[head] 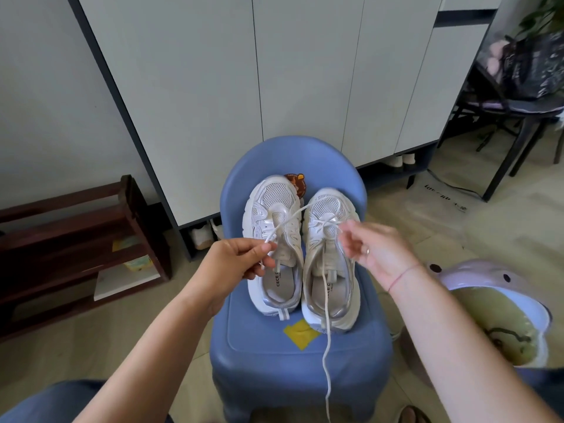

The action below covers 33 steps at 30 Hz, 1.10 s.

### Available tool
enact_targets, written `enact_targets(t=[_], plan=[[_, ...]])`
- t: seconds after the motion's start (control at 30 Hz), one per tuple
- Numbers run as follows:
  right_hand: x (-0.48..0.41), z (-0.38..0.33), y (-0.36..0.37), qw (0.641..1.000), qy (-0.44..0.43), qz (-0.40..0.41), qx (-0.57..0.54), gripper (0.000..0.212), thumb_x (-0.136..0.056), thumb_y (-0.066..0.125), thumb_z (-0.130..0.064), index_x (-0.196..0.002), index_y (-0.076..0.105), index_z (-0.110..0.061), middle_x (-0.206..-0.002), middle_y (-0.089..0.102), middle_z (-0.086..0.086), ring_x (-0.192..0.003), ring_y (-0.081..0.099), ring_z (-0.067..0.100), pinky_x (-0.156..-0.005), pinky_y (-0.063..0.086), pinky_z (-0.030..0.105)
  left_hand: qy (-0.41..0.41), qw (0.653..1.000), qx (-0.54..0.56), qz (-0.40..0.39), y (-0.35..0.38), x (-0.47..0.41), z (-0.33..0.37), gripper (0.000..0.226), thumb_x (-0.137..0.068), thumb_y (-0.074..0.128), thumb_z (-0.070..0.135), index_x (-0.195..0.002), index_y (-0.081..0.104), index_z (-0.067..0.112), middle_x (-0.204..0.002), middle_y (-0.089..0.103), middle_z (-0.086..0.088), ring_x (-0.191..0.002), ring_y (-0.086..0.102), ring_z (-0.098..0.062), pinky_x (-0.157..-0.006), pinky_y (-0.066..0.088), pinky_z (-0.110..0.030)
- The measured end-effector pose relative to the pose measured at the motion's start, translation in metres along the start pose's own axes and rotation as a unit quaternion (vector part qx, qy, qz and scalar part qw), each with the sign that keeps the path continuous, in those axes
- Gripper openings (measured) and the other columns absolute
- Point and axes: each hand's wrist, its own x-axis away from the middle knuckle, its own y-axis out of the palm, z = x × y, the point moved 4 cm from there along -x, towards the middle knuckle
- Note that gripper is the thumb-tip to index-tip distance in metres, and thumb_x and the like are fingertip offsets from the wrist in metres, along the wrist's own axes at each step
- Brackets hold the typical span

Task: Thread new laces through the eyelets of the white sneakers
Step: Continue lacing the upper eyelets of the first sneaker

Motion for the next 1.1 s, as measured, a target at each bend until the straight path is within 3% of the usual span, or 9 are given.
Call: enact_targets(t=[0.1, 0.2, 0.33, 0.47, 0.53, 0.6, 0.7, 0.87, 1.1], plan=[[0.027, 0.032, -0.005, 0.991, -0.014, 0.035, 0.128, 0.013, -0.089, 0.061, -0.009, -0.078, 0.067, -0.003, -0.059, 0.059, 0.006, -0.042, 0.046, 0.008, -0.040, 0.038, 0.018, 0.000, 1.000, 0.011, 0.001, 0.002, -0.003, -0.004, 0.015, -0.093, 0.059, 0.013, -0.096, 0.073, 0.009, -0.078, 0.072, -0.004, -0.063, 0.058, -0.008, -0.064, 0.050, -0.016], [0.044, 0.058, -0.002, 0.946, -0.038, 0.044, 0.318, 0.023, -0.086, 0.065, -0.026, -0.069, 0.068, -0.011, -0.052, 0.059, 0.002, -0.040, 0.047, 0.009, -0.044, 0.036, 0.021, 0.009, 1.000, 0.018, 0.012, 0.002, -0.005, -0.003, 0.014, -0.091, 0.062, 0.014, -0.092, 0.075, 0.012, -0.081, 0.073, -0.002, -0.069, 0.060, -0.008, -0.067, 0.051, -0.016], [0.047, 0.069, 0.008, 0.881, -0.068, 0.065, 0.463, 0.024, -0.079, 0.067, -0.041, -0.067, 0.068, -0.021, -0.062, 0.064, -0.004, -0.064, 0.061, 0.013, -0.057, 0.047, 0.026, 0.035, 0.999, 0.020, 0.036, -0.002, -0.003, 0.005, 0.013, -0.090, 0.063, 0.021, -0.093, 0.076, 0.018, -0.081, 0.072, 0.004, -0.069, 0.059, -0.004, -0.065, 0.047, -0.014], [0.039, 0.070, 0.011, 0.849, -0.056, 0.056, 0.522, 0.023, -0.079, 0.063, -0.029, -0.081, 0.069, -0.008, -0.080, 0.068, 0.011, -0.079, 0.063, 0.029, -0.068, 0.055, 0.044, 0.073, 0.994, 0.037, 0.067, -0.009, 0.000, 0.015, 0.013, -0.090, 0.062, 0.018, -0.087, 0.074, 0.016, -0.081, 0.069, -0.002, -0.065, 0.055, -0.005, -0.068, 0.045, -0.020], [0.038, 0.069, 0.011, 0.856, -0.052, 0.044, 0.512, 0.021, -0.076, 0.061, -0.024, -0.079, 0.067, -0.004, -0.075, 0.067, 0.014, -0.074, 0.062, 0.032, -0.059, 0.052, 0.038, 0.088, 0.991, 0.054, 0.085, -0.018, 0.000, 0.017, 0.013, -0.090, 0.062, 0.017, -0.084, 0.074, 0.017, -0.077, 0.065, -0.003, -0.068, 0.051, -0.010, -0.071, 0.043, -0.026], [0.040, 0.066, 0.010, 0.907, -0.035, 0.022, 0.420, 0.022, -0.073, 0.059, -0.021, -0.062, 0.058, -0.002, -0.058, 0.051, 0.016, -0.056, 0.045, 0.031, -0.055, 0.036, 0.029, 0.096, 0.986, 0.074, 0.111, -0.029, 0.000, 0.018, 0.013, -0.090, 0.062, 0.019, -0.088, 0.075, 0.017, -0.071, 0.063, 0.000, -0.069, 0.049, -0.013, -0.076, 0.044, -0.029], [0.043, 0.040, 0.008, 0.965, -0.027, 0.024, 0.260, 0.014, -0.077, 0.060, -0.017, -0.064, 0.054, -0.013, -0.059, 0.033, 0.008, -0.059, 0.030, 0.017, -0.061, 0.026, 0.027, 0.111, 0.977, 0.086, 0.163, -0.047, 0.001, 0.019, 0.013, -0.091, 0.061, 0.021, -0.093, 0.074, 0.019, -0.069, 0.060, 0.002, -0.064, 0.047, -0.011, -0.070, 0.045, -0.021], [0.034, -0.020, 0.020, 0.974, -0.109, -0.017, 0.198, 0.019, -0.091, 0.058, -0.018, -0.080, 0.067, -0.005, -0.043, 0.043, -0.014, -0.045, 0.037, 0.001, -0.048, 0.029, 0.013, 0.143, 0.962, 0.118, 0.201, -0.061, 0.003, 0.030, 0.013, -0.092, 0.060, 0.024, -0.094, 0.073, 0.021, -0.066, 0.061, 0.009, -0.061, 0.048, -0.006, -0.064, 0.043, -0.017], [-0.012, -0.055, 0.028, 0.987, -0.120, 0.033, 0.104, 0.020, -0.092, 0.056, -0.013, -0.075, 0.064, -0.007, -0.062, 0.036, 0.003, -0.049, 0.030, 0.010, -0.039, 0.025, 0.015, 0.158, 0.960, 0.130, 0.192, -0.061, 0.007, 0.034, 0.012, -0.091, 0.062, 0.025, -0.093, 0.073, 0.022, -0.065, 0.061, 0.009, -0.062, 0.049, -0.007, -0.070, 0.041, -0.024]])
